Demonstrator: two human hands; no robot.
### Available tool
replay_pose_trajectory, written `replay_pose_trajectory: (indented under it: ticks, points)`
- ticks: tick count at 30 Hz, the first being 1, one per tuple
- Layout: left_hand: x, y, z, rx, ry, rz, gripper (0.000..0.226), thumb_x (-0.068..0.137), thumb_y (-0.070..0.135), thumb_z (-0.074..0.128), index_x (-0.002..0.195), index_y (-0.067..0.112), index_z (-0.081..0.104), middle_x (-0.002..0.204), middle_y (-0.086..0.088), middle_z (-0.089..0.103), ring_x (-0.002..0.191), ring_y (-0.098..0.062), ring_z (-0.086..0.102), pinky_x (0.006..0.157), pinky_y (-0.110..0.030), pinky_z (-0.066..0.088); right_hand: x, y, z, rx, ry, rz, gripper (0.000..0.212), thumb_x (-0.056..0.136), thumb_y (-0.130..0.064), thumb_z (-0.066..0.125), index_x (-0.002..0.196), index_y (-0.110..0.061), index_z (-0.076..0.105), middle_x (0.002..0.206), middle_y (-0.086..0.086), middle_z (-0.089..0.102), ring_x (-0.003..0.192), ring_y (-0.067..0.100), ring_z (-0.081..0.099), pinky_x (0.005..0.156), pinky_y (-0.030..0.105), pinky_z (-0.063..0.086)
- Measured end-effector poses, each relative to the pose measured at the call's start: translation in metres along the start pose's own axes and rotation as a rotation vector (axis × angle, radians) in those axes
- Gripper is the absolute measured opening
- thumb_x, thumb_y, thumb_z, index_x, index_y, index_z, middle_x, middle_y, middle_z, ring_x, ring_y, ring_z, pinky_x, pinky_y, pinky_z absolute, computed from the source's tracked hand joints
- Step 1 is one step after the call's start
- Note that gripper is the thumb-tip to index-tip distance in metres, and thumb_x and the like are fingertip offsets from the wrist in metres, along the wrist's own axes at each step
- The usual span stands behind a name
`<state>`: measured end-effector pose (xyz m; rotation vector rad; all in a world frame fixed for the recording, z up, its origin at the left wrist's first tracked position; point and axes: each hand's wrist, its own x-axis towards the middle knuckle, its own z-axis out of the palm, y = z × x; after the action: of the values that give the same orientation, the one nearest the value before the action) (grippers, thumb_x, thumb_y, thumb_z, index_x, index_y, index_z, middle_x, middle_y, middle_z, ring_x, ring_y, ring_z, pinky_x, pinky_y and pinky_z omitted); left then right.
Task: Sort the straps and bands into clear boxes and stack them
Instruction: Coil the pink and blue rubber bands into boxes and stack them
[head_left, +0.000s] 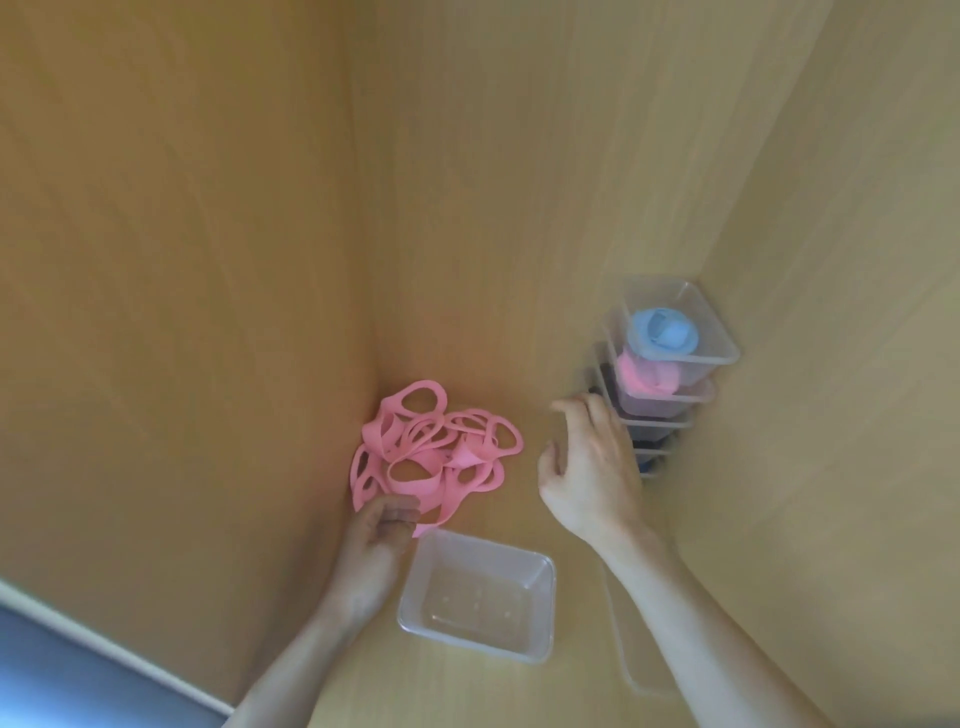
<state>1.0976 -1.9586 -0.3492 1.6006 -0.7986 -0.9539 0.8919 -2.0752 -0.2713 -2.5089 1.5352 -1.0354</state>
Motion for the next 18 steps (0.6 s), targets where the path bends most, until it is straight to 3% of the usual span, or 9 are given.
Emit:
replay_pose_trajectory:
  ticks: [5,7,10,15,17,18]
  points:
    - [0.001,-0.003,0.000,0.056,0.055,-0.041,0.031,0.094,-0.013,0.046,0.106,0.006,0.066,0.112,-0.012,0.069,0.107,-0.026,0.063,0.099,-0.042,0.049,-0.020,0.018,0.037,0.098,-0.354,0.021,0.014,0.088,-0.009,0.063,0.097,-0.015,0.071,0.103,-0.002,0.059,0.095,0.021,0.061,0.081,0.031,0.046]
    - [0.002,-0.002,-0.001,0.078,0.077,-0.044,0.033,0.092,-0.015,0.045,0.104,0.007,0.067,0.109,-0.011,0.071,0.103,-0.022,0.065,0.092,-0.032,0.051,-0.020,0.026,0.053,0.118,-0.452,0.006,0.015,0.090,-0.010,0.064,0.096,-0.020,0.072,0.105,-0.008,0.059,0.098,0.015,0.059,0.078,0.025,0.041]
    - [0.001,0.004,-0.003,0.110,0.110,-0.032,0.038,0.089,-0.018,0.044,0.096,0.010,0.069,0.097,-0.001,0.073,0.090,-0.011,0.065,0.075,-0.013,0.049,-0.012,0.028,0.078,0.199,-0.652,0.020,0.016,0.093,-0.014,0.065,0.099,-0.025,0.074,0.109,-0.013,0.059,0.098,0.008,0.059,0.081,0.025,0.047]
    - [0.006,0.007,-0.012,0.194,0.126,-0.029,0.033,0.089,-0.019,0.048,0.102,0.002,0.069,0.101,-0.005,0.072,0.081,0.002,0.062,0.075,-0.011,0.047,-0.001,-0.002,0.119,0.393,-0.956,-0.010,0.019,0.088,-0.017,0.071,0.103,-0.026,0.077,0.102,-0.010,0.074,0.090,0.009,0.066,0.082,0.030,0.055]
    - [0.007,0.007,-0.015,0.207,0.136,-0.040,0.034,0.090,-0.018,0.048,0.102,0.005,0.070,0.101,-0.002,0.074,0.081,0.005,0.063,0.076,-0.012,0.048,0.000,-0.011,0.135,0.312,-0.990,-0.068,0.007,0.088,-0.021,0.070,0.087,-0.027,0.073,0.096,-0.012,0.072,0.088,0.014,0.065,0.072,0.027,0.051]
    - [0.006,0.006,-0.017,0.204,0.143,-0.045,0.035,0.091,-0.017,0.049,0.103,0.007,0.071,0.101,0.000,0.074,0.084,0.004,0.064,0.077,-0.014,0.049,0.001,-0.014,0.141,0.257,-1.001,-0.091,0.012,0.088,-0.023,0.070,0.076,-0.026,0.067,0.091,-0.012,0.070,0.087,0.016,0.064,0.066,0.025,0.046]
